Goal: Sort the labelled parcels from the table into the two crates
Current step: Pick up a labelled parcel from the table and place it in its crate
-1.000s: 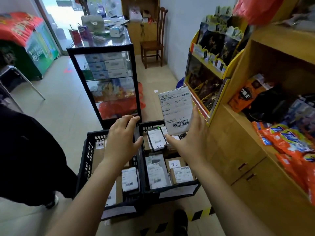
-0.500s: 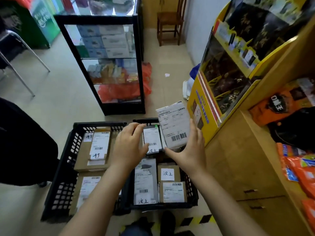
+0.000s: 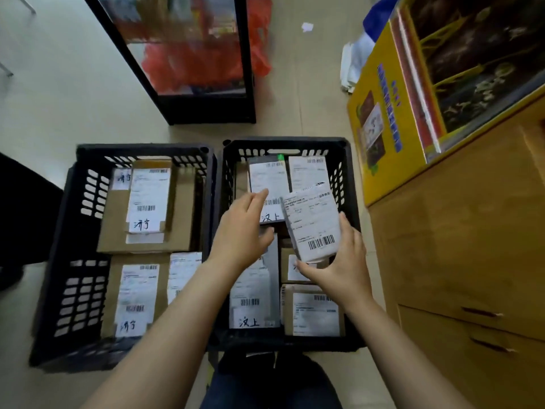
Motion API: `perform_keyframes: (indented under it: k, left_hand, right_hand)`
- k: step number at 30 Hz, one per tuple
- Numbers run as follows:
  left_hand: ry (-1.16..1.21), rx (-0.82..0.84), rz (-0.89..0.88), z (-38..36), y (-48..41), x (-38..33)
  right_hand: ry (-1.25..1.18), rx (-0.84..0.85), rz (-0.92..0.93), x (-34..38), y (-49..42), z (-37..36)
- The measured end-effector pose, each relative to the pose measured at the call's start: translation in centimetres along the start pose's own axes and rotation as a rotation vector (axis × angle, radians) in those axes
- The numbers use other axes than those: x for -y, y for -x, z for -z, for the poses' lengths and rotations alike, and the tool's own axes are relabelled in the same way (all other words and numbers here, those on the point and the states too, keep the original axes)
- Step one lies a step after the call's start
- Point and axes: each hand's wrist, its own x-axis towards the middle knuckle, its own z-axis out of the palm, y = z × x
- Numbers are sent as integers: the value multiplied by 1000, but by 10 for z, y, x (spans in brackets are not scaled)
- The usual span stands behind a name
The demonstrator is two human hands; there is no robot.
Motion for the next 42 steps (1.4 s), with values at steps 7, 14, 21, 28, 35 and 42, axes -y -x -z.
perform_keyframes:
  k: [7, 14, 21, 28, 35, 42]
  left_hand:
    - [298, 237, 83, -62, -15, 27]
    - [436, 433, 222, -113, 11, 34]
    - [484, 405, 307, -133, 37, 24]
    - [500, 404, 372, -150, 50, 14]
    - [513, 317, 407, -158, 66, 6]
    - [472, 283, 447, -162, 76, 4]
  right_hand:
    - [-24, 201, -31, -53, -19, -30]
    - [16, 329, -83, -75, -21, -44]
    - [69, 447, -134, -75, -24, -35]
    - [104, 492, -124, -86, -22, -31]
    - [187, 477, -62, -89, -8, -30]
    - [170, 497, -46, -93, -6, -34]
